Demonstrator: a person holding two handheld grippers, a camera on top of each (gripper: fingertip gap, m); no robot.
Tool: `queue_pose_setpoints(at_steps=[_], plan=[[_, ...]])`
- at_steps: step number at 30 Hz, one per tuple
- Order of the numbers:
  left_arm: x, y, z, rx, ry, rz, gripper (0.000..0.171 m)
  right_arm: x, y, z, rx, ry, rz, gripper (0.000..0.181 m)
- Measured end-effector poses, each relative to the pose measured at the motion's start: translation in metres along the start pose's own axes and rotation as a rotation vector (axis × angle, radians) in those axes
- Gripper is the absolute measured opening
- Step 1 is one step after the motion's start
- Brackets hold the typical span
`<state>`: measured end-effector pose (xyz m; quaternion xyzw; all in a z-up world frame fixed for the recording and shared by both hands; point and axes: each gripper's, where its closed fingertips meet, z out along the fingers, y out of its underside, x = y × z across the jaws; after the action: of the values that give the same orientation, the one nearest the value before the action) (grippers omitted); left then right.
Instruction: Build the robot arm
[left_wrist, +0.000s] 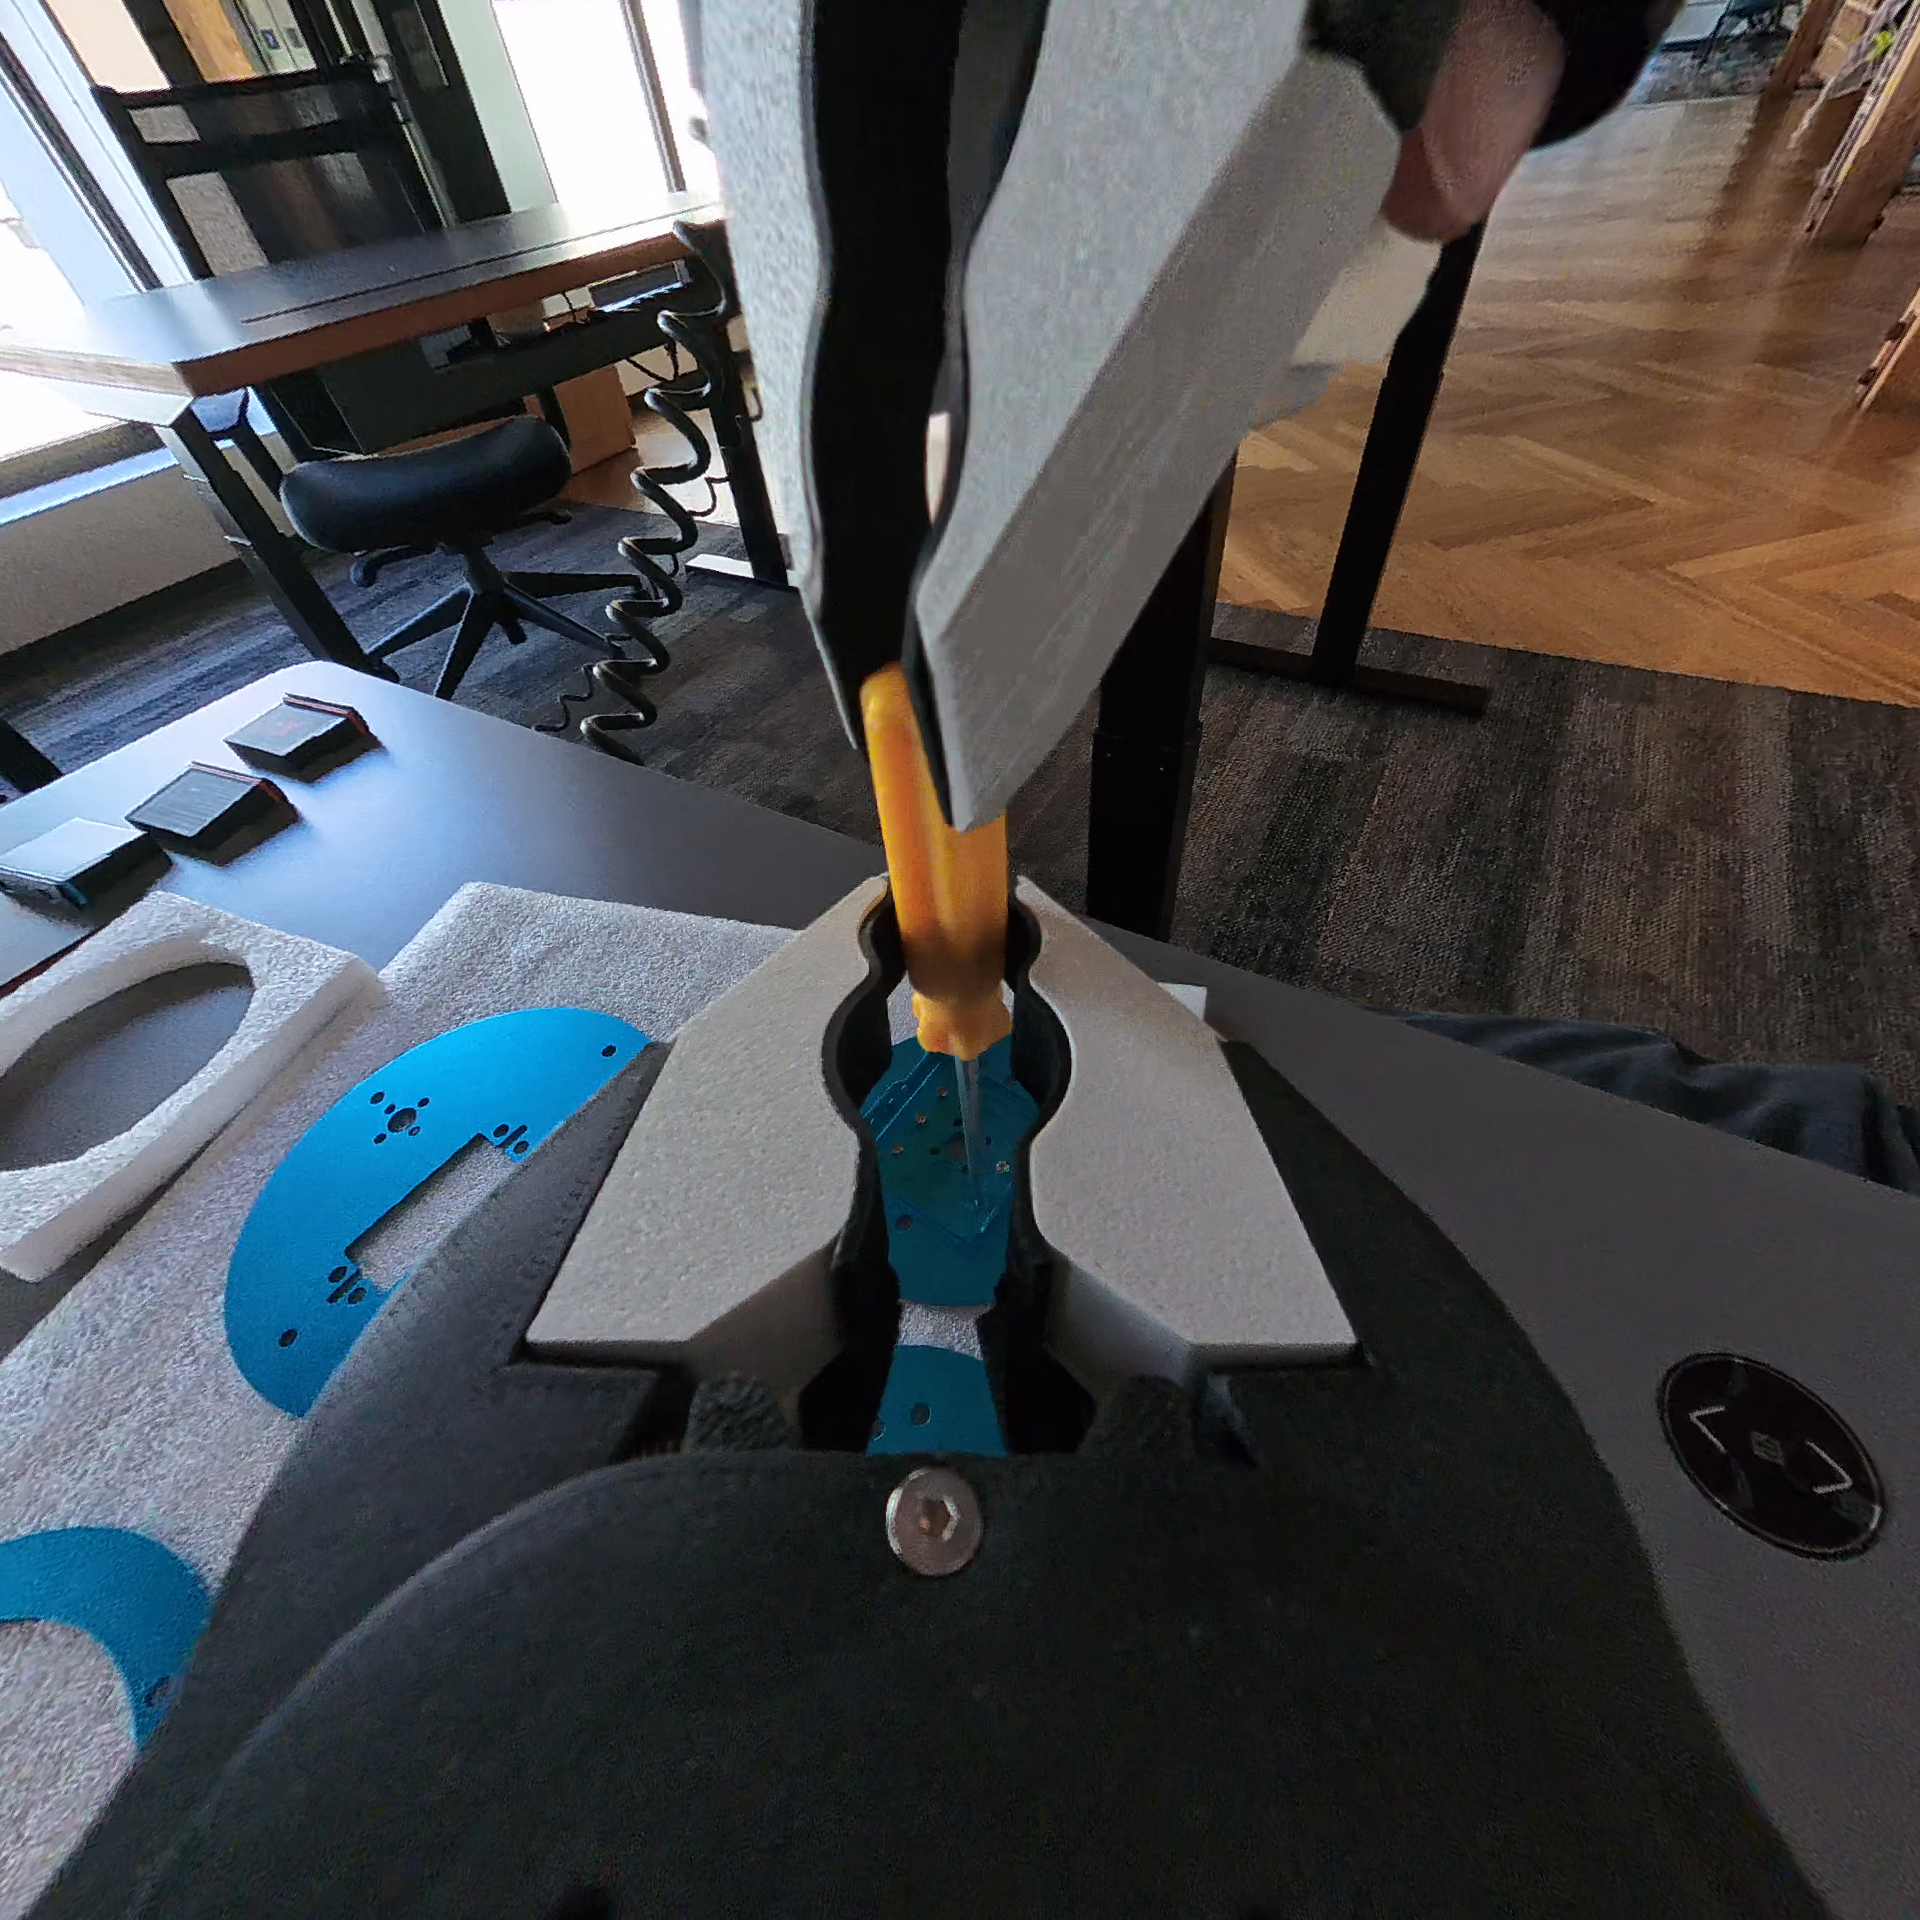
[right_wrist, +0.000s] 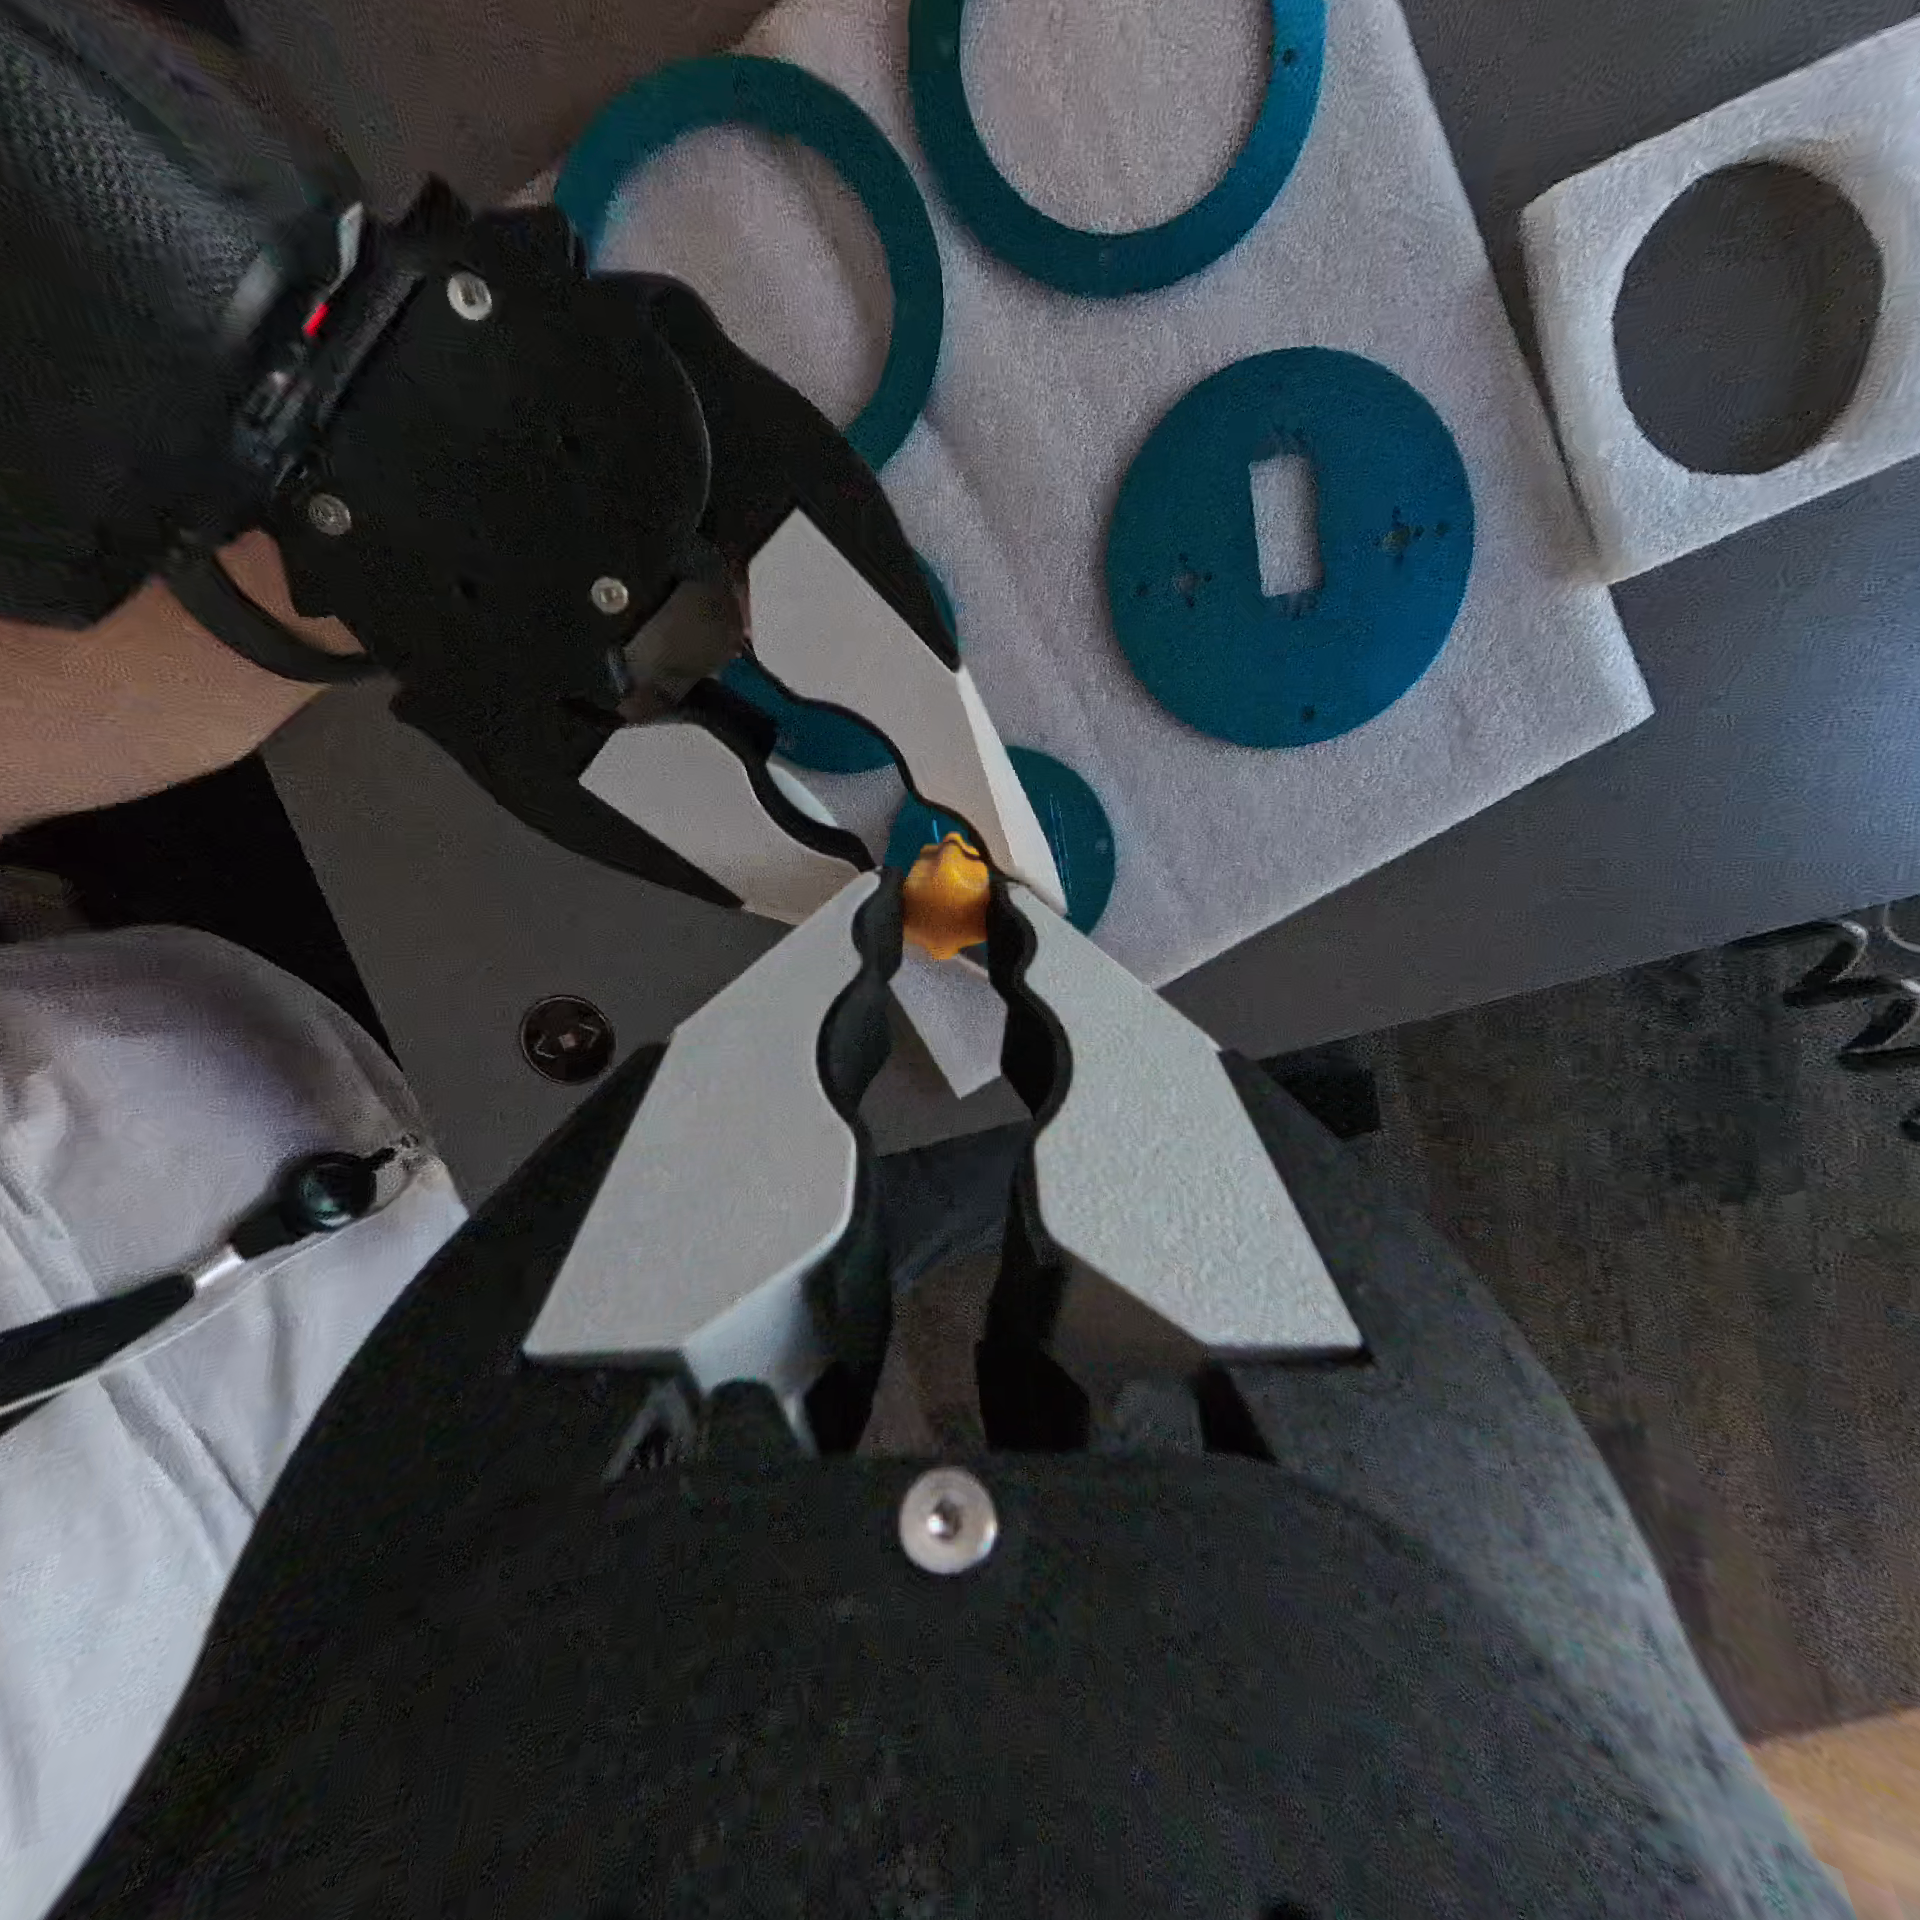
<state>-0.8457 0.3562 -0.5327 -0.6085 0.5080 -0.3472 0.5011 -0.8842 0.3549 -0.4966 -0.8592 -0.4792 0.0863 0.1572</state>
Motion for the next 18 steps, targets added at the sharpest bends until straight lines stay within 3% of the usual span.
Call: queue_pose_setpoints(at_steps=[3, 9, 14, 18], plan=[[0.003, 0.000, 0.000, 0.004, 0.022, 0.003, 0.015, -0.004, -0.001, -0.001, -0.002, -0.052, -0.046, 0.017], [0.009, -0.001, 0.003, 0.006, 0.053, 0.007, 0.015, -0.015, 0.002, -0.003, 0.002, -0.095, -0.624, 0.014], [0.010, -0.001, 0.004, 0.003, 0.056, 0.014, 0.015, -0.016, 0.008, -0.006, -0.091, -0.132, -0.703, 0.018], [0.009, 0.000, 0.001, 0.007, 0.054, 0.008, 0.015, -0.013, 0.007, -0.012, -0.075, -0.114, -0.733, 0.019]])
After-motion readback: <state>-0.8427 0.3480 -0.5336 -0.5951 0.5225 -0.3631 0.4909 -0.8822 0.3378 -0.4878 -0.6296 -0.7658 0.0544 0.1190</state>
